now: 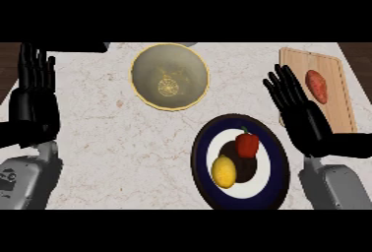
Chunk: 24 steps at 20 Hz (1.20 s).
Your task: Pick the bell pepper from the plate and place it in the bowl
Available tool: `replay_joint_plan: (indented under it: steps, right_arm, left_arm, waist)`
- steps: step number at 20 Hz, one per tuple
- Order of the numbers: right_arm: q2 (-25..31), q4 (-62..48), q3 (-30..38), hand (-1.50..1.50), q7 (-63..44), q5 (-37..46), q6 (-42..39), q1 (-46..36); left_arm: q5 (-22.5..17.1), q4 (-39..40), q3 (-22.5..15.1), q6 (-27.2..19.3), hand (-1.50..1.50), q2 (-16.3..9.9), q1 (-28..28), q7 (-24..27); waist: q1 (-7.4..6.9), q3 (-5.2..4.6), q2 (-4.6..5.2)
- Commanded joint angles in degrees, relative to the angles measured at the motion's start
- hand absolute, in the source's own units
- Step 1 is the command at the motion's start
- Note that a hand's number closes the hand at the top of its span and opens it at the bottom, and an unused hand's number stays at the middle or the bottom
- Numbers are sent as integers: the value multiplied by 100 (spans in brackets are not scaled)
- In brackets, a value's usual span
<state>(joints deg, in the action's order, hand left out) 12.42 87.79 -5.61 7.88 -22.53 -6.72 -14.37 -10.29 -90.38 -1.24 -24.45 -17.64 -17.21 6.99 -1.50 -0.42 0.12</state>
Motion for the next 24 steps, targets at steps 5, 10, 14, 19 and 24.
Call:
replay_joint_plan:
  steps: [5, 10, 14, 19, 24]
  right_arm:
    - [1063, 761, 192, 150, -375, 1809, 1069, -649]
    - [2067, -193, 375, -150, -1636, 3491, 2081, 761]
    - [1554, 1054, -488, -150, -2130, 4789, 3066, 1560]
    - [1271, 2263, -1376, -150, -3559, 6393, 3366, 2551]
    - [907, 3396, -1566, -150, -5570, 7608, 2349, 1935]
  left_arm:
    - [224, 371, -275, 526, 0, -582, 706, -752]
    - [154, 523, -145, 535, 0, -697, 906, -941]
    - [25, 473, -168, 741, 0, -739, 1054, -1067]
    - [-42, 640, -130, 1058, 0, -825, 1086, -901]
    - [16, 274, -146, 1020, 0, -769, 854, -1316]
  waist:
    - [176, 20, -74]
    - [731, -19, -91]
    - [577, 2, -148]
    - [437, 10, -67]
    - [182, 30, -24]
